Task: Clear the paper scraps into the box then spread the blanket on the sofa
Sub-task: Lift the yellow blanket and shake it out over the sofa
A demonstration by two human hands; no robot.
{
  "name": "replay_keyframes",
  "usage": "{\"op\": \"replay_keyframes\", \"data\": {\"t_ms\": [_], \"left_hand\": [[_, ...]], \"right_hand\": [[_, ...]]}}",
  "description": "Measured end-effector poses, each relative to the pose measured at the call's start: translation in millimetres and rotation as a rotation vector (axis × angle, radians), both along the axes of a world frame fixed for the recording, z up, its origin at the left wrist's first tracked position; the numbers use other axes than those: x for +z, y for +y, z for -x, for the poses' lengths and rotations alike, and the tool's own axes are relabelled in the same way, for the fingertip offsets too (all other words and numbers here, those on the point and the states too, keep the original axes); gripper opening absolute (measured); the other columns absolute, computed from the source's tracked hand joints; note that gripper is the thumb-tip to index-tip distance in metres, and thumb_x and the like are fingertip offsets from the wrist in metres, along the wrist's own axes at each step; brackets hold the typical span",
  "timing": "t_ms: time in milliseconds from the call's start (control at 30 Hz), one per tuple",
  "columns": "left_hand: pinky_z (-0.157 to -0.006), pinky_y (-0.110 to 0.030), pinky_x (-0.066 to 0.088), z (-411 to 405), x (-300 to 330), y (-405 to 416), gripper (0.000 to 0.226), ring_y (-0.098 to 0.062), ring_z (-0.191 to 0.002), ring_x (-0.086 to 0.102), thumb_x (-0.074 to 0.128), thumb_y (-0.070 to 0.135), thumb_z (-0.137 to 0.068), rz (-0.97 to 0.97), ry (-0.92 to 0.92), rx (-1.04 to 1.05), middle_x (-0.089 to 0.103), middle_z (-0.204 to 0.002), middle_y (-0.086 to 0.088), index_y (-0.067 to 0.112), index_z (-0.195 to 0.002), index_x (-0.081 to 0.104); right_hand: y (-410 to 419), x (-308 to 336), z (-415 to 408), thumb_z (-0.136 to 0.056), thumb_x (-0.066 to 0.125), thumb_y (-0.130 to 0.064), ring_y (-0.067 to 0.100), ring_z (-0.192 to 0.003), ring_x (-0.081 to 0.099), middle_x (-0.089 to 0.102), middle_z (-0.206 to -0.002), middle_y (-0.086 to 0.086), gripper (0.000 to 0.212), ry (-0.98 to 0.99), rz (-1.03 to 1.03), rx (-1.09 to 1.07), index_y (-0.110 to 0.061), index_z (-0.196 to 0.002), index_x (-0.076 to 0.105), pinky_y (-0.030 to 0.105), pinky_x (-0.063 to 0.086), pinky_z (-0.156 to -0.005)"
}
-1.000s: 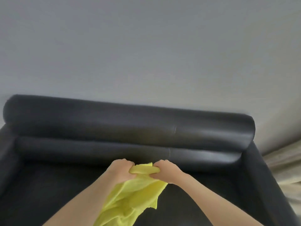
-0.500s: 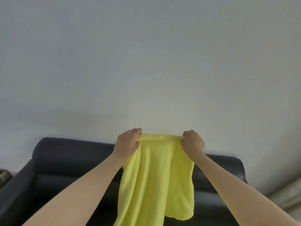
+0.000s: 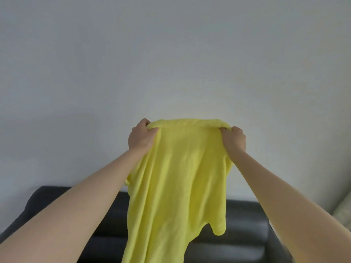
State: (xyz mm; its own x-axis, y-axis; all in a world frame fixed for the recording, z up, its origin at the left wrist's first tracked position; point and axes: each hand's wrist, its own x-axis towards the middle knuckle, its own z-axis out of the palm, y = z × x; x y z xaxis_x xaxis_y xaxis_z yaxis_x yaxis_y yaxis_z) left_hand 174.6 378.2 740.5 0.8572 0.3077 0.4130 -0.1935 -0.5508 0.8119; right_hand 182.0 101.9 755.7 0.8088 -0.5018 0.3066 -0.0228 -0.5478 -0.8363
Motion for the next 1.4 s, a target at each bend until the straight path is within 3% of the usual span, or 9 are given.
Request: {"op": "replay_keyframes", "data": {"t_ms": [200, 367, 467, 700, 833, 1000, 1133, 1267, 1400], "left_hand": [[-0.06, -0.029, 0.037, 8.5, 29.1, 1.8, 0.008, -0.024, -0.074, 0.055, 0.051, 0.019, -0.08, -0.061, -0.073, 0.135, 0.059, -0.079, 0.002, 0.018, -0.087, 0.056], [-0.059, -0.03, 0.039, 21.1, 33.9, 5.9, 0.013, -0.026, -0.074, 0.056, 0.049, 0.014, -0.078, -0.049, -0.074, 0.18, 0.062, -0.083, -0.001, 0.018, -0.088, 0.057], [-0.062, -0.03, 0.04, 30.6, 35.9, 9.7, 0.018, -0.026, -0.078, 0.056, 0.049, 0.013, -0.078, -0.11, -0.063, 0.164, 0.062, -0.086, 0.002, 0.021, -0.09, 0.059], [-0.065, -0.03, 0.039, 62.6, 41.3, 19.7, 0.019, -0.028, -0.078, 0.055, 0.049, 0.015, -0.077, -0.075, -0.032, 0.199, 0.061, -0.085, 0.001, 0.021, -0.091, 0.061], [-0.059, -0.028, 0.037, 95.3, 36.4, 33.1, 0.009, -0.029, -0.07, 0.055, 0.051, 0.027, -0.075, -0.022, 0.102, 0.163, 0.058, -0.073, -0.003, 0.019, -0.075, 0.054], [-0.059, -0.027, 0.038, 150.0, 27.3, 35.4, 0.031, -0.027, -0.072, 0.059, 0.069, 0.042, -0.072, -0.12, 0.173, 0.076, 0.056, -0.066, -0.001, 0.017, -0.066, 0.051], [-0.065, -0.029, 0.041, 197.9, 18.3, 21.5, 0.029, -0.024, -0.083, 0.062, 0.073, 0.04, -0.073, -0.179, 0.207, -0.091, 0.061, -0.077, 0.0, 0.017, -0.075, 0.058], [-0.072, -0.027, 0.042, 245.2, 10.8, -5.6, 0.021, -0.023, -0.095, 0.061, 0.07, 0.022, -0.076, -0.203, 0.205, -0.217, 0.065, -0.095, -0.002, 0.02, -0.096, 0.065], [-0.075, -0.026, 0.045, 279.9, 8.0, -33.6, 0.031, -0.019, -0.102, 0.058, 0.071, 0.015, -0.072, -0.312, 0.318, -0.407, 0.059, -0.11, -0.002, 0.03, -0.1, 0.066]], "right_hand": [[-15.3, 19.5, 19.2, -0.074, 0.072, -0.049, 0.022, -0.067, 0.053, 0.054, -0.074, 0.0, 0.041, 0.065, 0.203, -0.039, -0.015, -0.08, 0.049, 0.027, 0.035, -0.053], [-31.3, 2.9, 39.6, -0.081, 0.07, -0.041, 0.027, -0.082, 0.059, 0.056, -0.088, 0.002, 0.041, 0.254, 0.81, 0.225, -0.023, -0.112, 0.05, 0.031, 0.04, -0.066], [-44.1, -19.9, 54.4, -0.089, 0.061, -0.028, 0.027, -0.097, 0.062, 0.061, -0.107, 0.004, 0.031, 0.388, 1.004, 0.177, -0.02, -0.118, 0.055, 0.032, 0.044, -0.074], [-64.2, -37.2, 95.5, -0.089, 0.048, -0.012, 0.023, -0.064, 0.051, 0.06, -0.083, 0.008, 0.015, 0.335, 0.439, -0.152, -0.009, -0.079, 0.058, 0.028, 0.041, -0.058], [-78.1, -30.0, 128.6, -0.099, 0.038, -0.021, 0.029, -0.082, 0.05, 0.053, -0.093, 0.013, 0.031, 0.207, -0.017, -0.168, -0.001, -0.11, 0.059, 0.035, 0.042, -0.07], [-77.8, -15.6, 179.1, -0.102, 0.034, -0.032, 0.036, -0.103, 0.055, 0.056, -0.112, 0.018, 0.045, 0.138, -0.261, -0.221, 0.003, -0.125, 0.052, 0.038, 0.038, -0.079], [-67.5, -9.5, 223.8, -0.1, 0.036, -0.031, 0.033, -0.096, 0.056, 0.057, -0.103, 0.016, 0.042, 0.123, -0.19, -0.154, 0.001, -0.12, 0.056, 0.034, 0.038, -0.074], [-46.9, -11.6, 262.1, -0.092, 0.052, -0.025, 0.032, -0.092, 0.059, 0.058, -0.087, 0.009, 0.02, 0.096, 0.177, 0.052, -0.008, -0.096, 0.06, 0.033, 0.039, -0.068], [-18.5, -12.8, 294.9, -0.084, 0.065, -0.024, 0.025, -0.084, 0.056, 0.06, -0.089, 0.004, 0.016, 0.141, 0.43, 0.239, -0.017, -0.098, 0.067, 0.031, 0.043, -0.068]]}}
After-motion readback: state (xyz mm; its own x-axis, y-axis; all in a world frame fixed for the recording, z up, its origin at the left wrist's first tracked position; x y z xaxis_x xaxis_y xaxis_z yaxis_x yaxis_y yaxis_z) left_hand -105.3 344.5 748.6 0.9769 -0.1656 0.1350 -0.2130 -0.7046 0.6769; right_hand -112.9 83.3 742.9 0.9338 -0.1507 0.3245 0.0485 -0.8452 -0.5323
